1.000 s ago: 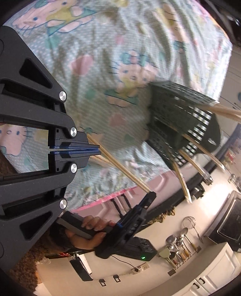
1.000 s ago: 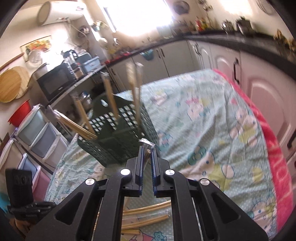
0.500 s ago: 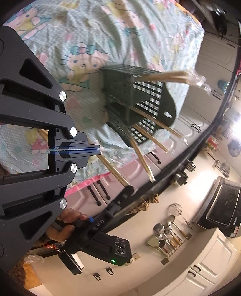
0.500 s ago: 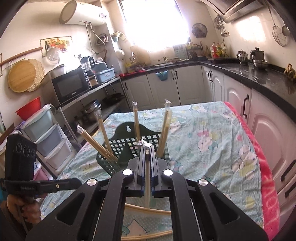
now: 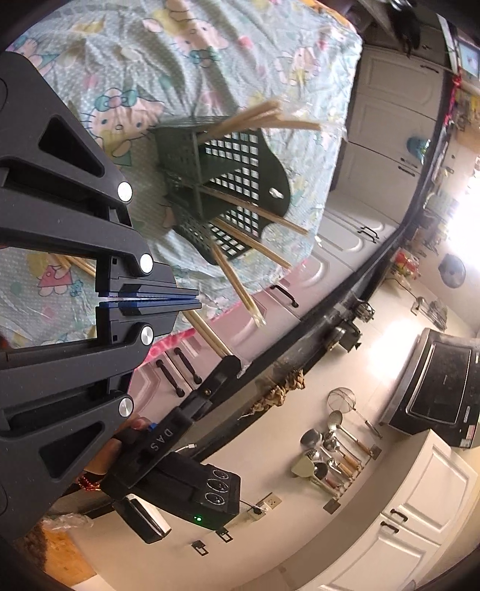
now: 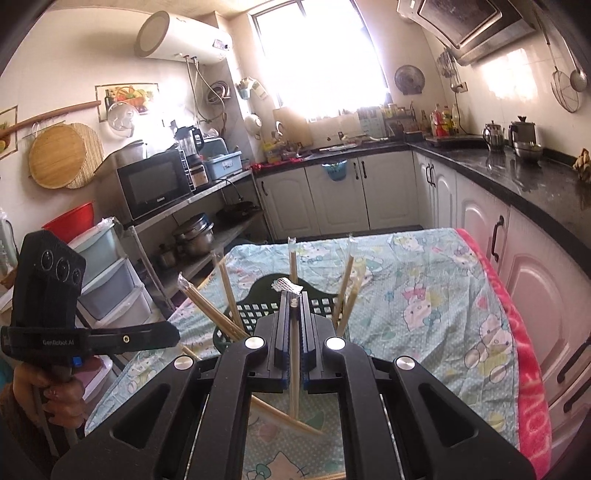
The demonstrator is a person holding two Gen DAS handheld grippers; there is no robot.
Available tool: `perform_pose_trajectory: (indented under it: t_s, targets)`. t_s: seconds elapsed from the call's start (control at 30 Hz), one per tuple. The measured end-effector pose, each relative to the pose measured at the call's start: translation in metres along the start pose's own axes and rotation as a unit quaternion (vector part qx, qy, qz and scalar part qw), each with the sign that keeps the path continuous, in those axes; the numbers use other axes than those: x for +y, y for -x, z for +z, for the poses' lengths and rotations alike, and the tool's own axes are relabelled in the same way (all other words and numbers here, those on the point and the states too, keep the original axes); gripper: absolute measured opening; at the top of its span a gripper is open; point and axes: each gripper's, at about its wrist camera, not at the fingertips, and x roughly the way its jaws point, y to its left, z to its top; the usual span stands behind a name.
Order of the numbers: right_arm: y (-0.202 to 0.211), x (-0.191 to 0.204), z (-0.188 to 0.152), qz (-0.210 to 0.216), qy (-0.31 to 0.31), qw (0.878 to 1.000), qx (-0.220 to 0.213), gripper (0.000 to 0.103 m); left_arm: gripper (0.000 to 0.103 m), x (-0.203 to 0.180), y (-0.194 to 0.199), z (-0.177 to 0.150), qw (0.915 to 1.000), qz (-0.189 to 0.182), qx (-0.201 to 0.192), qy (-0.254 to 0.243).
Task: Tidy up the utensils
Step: 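Lift both held chopsticks and carry them above the green basket, then lower both held chopsticks into the basket slots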
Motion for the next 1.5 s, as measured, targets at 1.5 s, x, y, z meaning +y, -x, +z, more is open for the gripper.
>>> perform_pose_trajectory:
  t_s: [1.5]
  targets:
    - [0.002,0.044,0.131,-0.002,0.047,0.994,-0.102,0.005,0.000,-0.034,0.059,0.142,0.9901,0.040,-0.129,-0.037]
